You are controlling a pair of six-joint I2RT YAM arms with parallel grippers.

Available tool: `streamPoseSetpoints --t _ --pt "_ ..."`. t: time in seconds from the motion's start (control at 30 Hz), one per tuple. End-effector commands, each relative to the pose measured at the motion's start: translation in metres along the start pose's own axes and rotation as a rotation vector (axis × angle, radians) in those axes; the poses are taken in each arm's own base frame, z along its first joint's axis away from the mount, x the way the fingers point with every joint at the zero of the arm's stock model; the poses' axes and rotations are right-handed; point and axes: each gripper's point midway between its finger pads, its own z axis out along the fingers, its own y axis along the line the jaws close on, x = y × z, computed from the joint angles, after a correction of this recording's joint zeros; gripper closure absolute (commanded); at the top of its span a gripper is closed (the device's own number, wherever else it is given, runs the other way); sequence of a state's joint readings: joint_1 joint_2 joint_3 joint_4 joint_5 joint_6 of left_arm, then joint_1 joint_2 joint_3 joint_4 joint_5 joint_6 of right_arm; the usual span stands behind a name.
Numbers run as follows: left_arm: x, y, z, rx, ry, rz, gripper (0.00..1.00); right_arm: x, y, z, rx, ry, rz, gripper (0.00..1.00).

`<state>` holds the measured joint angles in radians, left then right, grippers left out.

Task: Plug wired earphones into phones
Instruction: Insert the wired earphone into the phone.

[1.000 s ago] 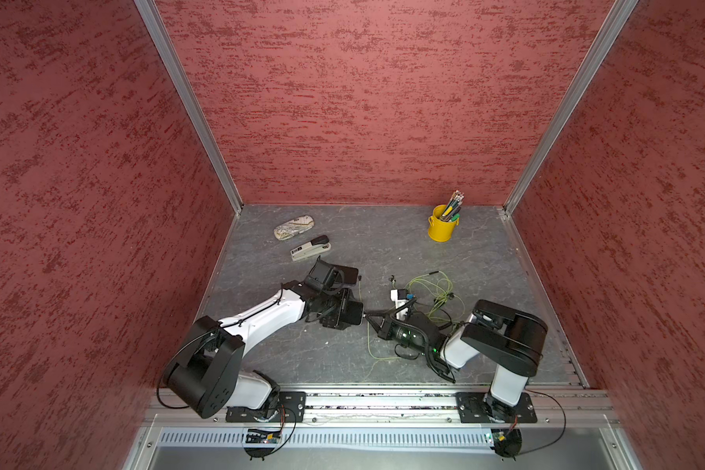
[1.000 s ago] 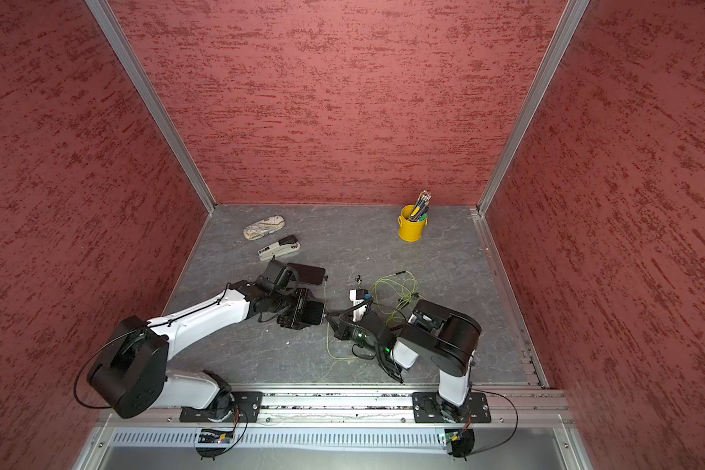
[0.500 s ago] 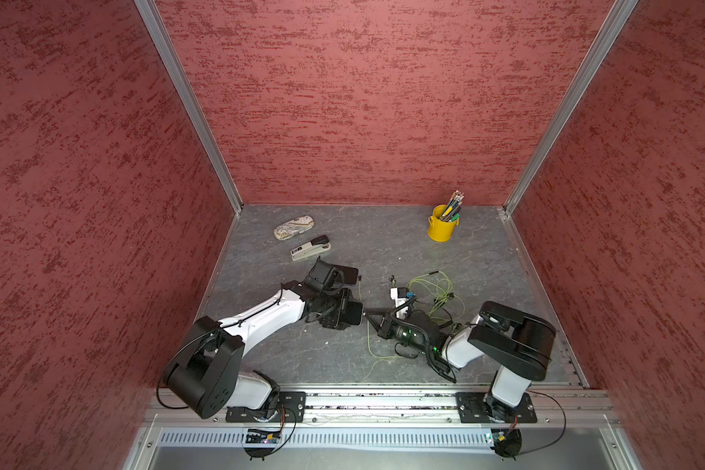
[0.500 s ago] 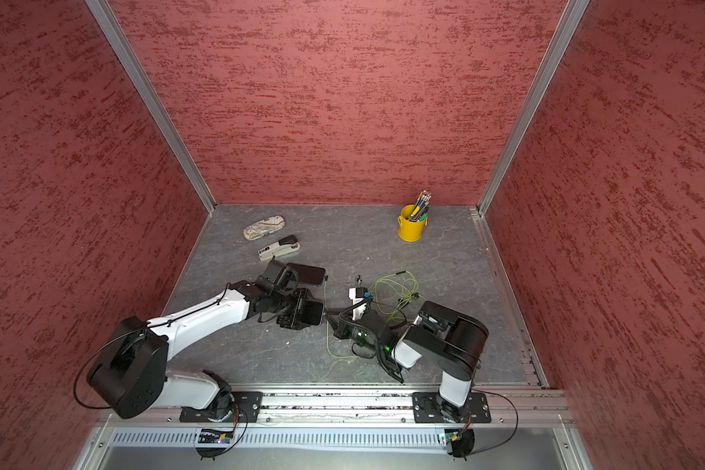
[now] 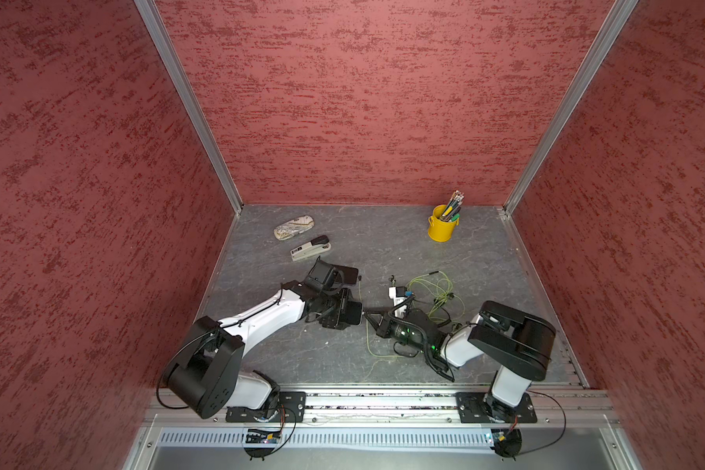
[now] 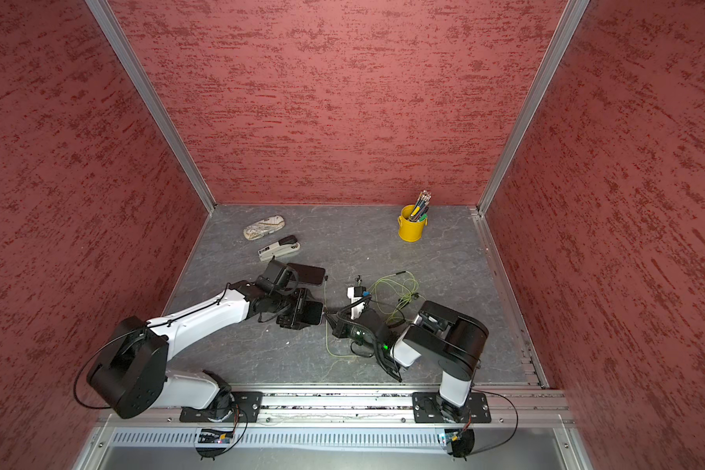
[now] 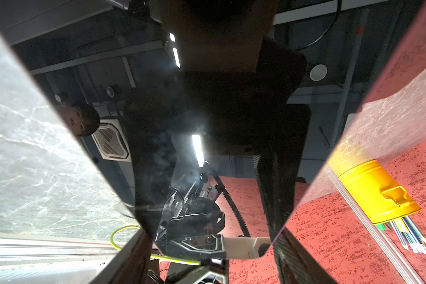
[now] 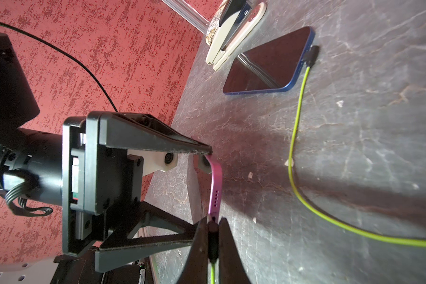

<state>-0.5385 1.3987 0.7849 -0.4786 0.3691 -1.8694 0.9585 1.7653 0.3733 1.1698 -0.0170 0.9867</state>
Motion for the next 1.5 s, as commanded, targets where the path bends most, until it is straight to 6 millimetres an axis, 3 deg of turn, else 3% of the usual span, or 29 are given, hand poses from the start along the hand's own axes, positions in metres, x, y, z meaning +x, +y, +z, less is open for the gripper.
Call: streamPoseSetpoints --t 0.0,0.6,1.47 --pt "0.005 -0.005 -0.004 0.025 0.018 0.01 0.31 -0.003 0.007 0.005 -0.013 -0.006 -0.012 1.0" --pt "0.01 -0.009 -0.005 0.048 0.038 0.008 0.31 0.004 -0.002 0.006 0.017 0.008 -0.006 1.0" --pt "0.014 -0.013 -0.003 0.065 0.058 0.013 0.31 0.011 0.005 0.012 -0.008 0.039 -0.024 1.0"
